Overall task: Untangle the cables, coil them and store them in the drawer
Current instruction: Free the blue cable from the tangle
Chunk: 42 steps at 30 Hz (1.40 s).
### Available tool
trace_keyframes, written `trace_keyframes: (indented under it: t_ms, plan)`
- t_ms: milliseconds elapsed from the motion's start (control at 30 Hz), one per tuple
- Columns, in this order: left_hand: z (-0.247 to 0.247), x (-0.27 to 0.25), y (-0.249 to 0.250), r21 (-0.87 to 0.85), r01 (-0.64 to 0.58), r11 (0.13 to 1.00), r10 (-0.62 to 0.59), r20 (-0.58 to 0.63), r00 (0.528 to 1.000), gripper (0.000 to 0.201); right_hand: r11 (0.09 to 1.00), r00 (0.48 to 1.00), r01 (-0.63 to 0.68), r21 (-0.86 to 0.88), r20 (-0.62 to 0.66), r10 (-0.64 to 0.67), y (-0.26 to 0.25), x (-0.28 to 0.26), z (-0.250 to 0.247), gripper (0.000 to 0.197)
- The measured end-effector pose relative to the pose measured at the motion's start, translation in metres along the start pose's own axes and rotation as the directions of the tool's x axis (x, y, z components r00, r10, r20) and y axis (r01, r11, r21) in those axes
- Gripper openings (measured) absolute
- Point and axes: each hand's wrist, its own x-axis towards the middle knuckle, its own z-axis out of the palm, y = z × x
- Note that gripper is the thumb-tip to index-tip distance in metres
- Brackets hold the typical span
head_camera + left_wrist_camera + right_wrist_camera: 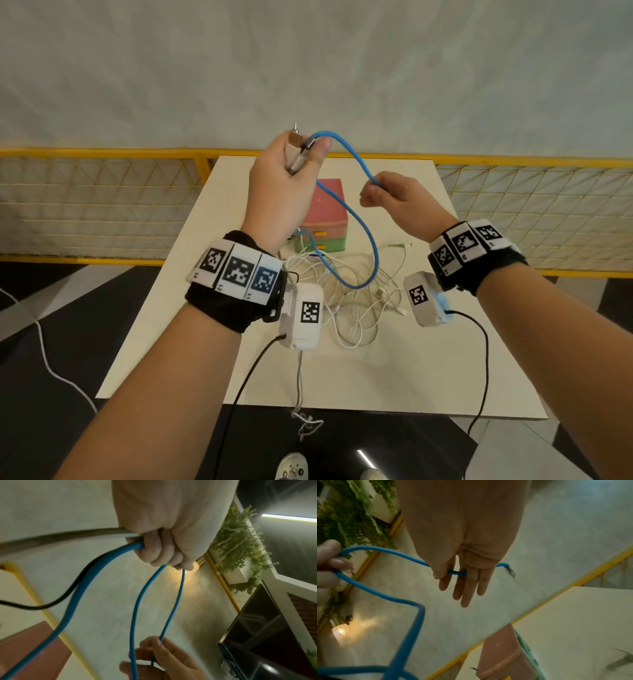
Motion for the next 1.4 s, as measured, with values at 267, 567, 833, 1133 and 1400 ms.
trace_keyframes:
  t_ms: [267,567,833,1133,1400]
  plan:
    - [-0.019,-0.016,0.015,-0.155,-0.005,0.988,0.047,0.267,0.963,0.052,0.959,0.978,0.204,-0.197,0.008,-0.206,-0.085,-0.047,-0.023,0.013]
    - [-0.037,-0.036,0.049,-0.243,0.214,0.946,-0.080,0.464,0.882,0.051,0.871,0.896,0.276,-0.405,0.437,-0.081,-0.115,-0.122,-0.008,0.024]
    - [-0.018,-0.060,0.072,-0.051,-0.010,0.999,0.035,0.524,0.851,0.053,0.947,0.919,0.052,0.316,0.356,-0.169,-0.100,-0.114,0.026,0.027]
    - [0.000,-0.069,0.073,-0.308,0.132,0.942,-0.015,0.357,0.934,0.010,0.860,0.976,-0.008,0.510,0.189,-0.103,-0.095,-0.133,0.039,0.030]
    - [0.027,-0.063,0.079,-0.456,0.149,0.878,-0.073,0.182,0.981,0.039,0.856,0.954,-0.065,0.513,0.285,-0.098,-0.079,-0.133,0.024,0.025]
